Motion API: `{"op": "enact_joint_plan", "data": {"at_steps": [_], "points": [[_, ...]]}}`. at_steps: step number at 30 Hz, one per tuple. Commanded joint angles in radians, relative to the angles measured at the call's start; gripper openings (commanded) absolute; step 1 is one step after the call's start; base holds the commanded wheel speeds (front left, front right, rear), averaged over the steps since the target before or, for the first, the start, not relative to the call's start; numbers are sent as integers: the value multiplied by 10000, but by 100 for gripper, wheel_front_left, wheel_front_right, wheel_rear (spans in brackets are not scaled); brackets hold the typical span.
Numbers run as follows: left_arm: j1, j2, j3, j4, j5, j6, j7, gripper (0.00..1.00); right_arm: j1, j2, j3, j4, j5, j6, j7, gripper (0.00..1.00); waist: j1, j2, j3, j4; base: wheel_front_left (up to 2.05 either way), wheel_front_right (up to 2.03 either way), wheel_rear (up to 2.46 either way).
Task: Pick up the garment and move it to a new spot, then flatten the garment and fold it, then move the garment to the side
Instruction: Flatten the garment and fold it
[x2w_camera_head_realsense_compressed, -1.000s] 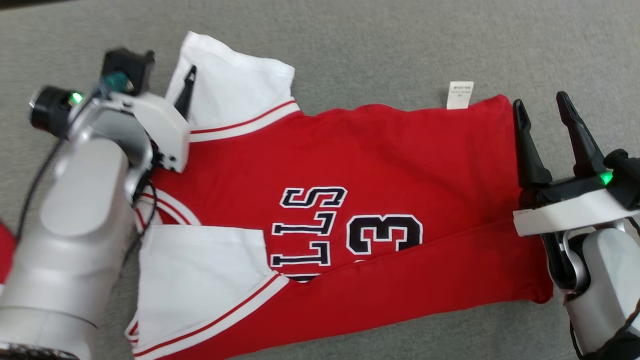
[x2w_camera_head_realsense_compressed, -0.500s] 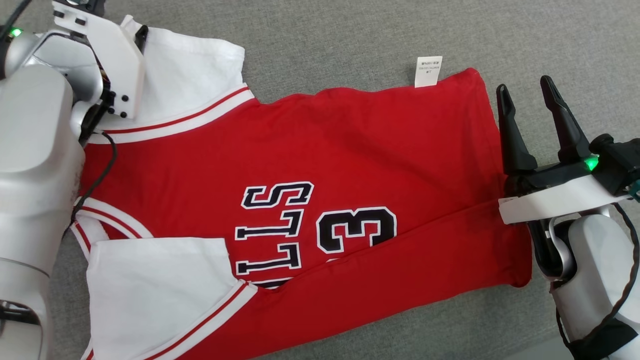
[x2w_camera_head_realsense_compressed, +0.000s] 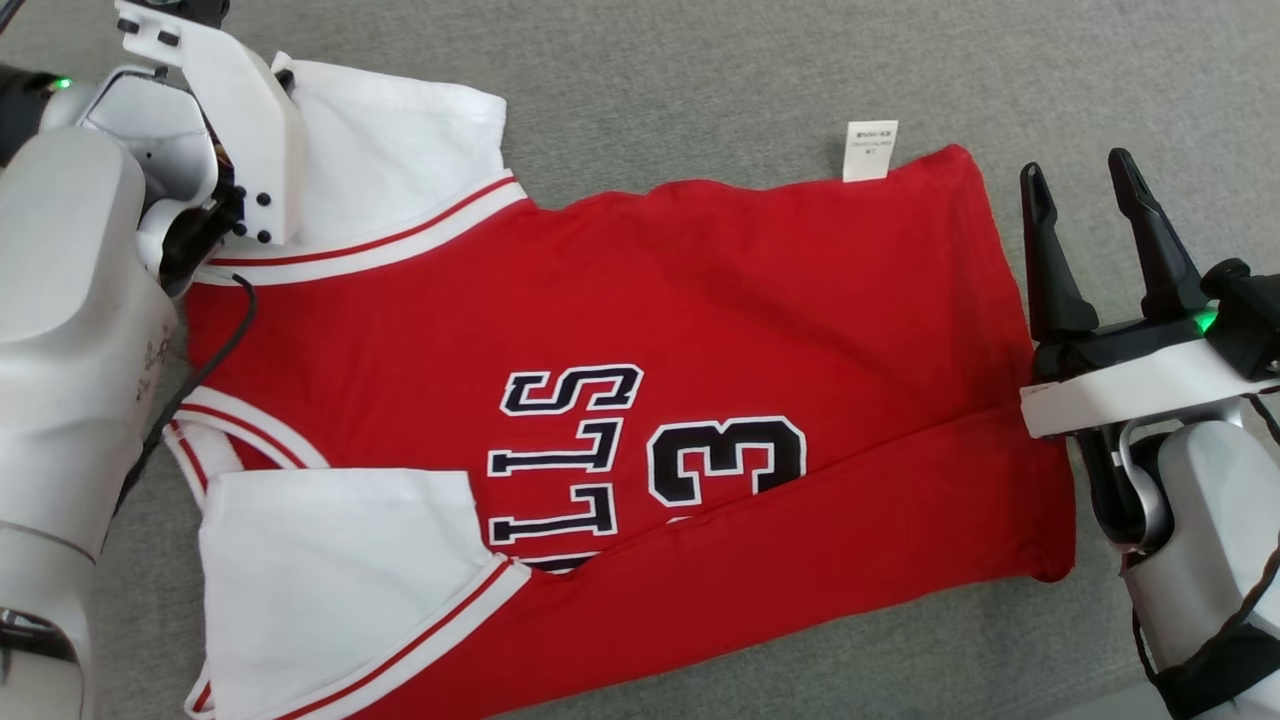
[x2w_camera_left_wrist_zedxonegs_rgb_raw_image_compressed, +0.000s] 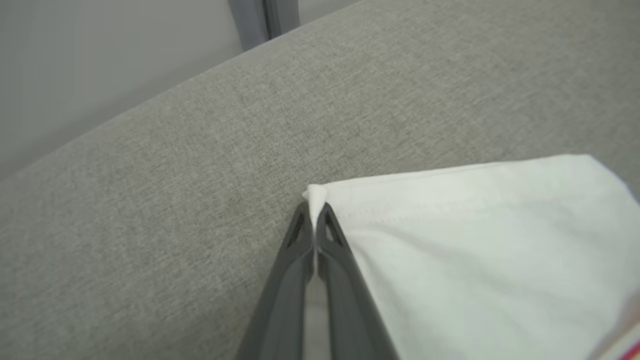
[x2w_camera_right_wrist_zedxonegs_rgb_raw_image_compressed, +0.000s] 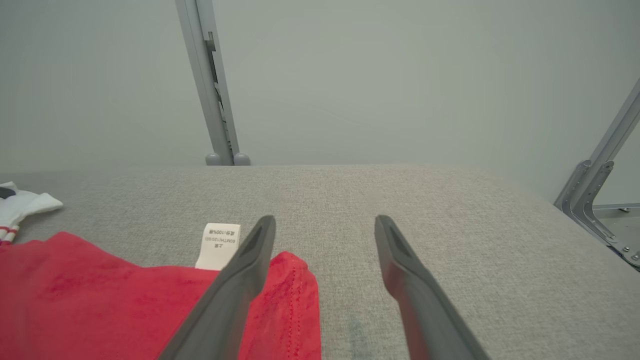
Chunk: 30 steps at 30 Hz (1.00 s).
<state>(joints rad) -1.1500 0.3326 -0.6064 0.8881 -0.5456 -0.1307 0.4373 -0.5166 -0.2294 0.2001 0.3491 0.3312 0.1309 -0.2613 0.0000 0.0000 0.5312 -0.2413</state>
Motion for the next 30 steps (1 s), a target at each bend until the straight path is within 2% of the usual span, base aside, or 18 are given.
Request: {"op": "enact_joint_plan", "data": {"at_steps": [1,5,7,13,21,30], "points": [[400,92,45,70,-232,9,-116,0,-163,-91,-52,97,-32,-4,-54,100,0,0,-172,197,0,0,0],[405,-9,140,-282,-587,8,-787,0,-220,-255,-59,393,89,-4,-53,100,0,0,-418,504,0,0,0],[653,-201,134,-738,-859,6,-1655,0,-393,-514,-7,854,224,-4,158,100,0,0,-679,910,0,0,0],[1354,-418,-298,-1754,-1071,8,-2836,0,-740,-1052,296,1821,868,-4,1332,100,0,0,-1103,1771,0,0,0],[2174,-384,-704,-2858,-1191,7,-3059,0,-1231,-1902,976,3048,1296,-4,2776,100,0,0,-1361,2594,0,0,0],[2657,-163,-798,-3545,-1314,154,-2923,0,-1584,-2300,1645,4045,1578,-4,3629,100,0,0,-1363,2869,0,0,0]]}}
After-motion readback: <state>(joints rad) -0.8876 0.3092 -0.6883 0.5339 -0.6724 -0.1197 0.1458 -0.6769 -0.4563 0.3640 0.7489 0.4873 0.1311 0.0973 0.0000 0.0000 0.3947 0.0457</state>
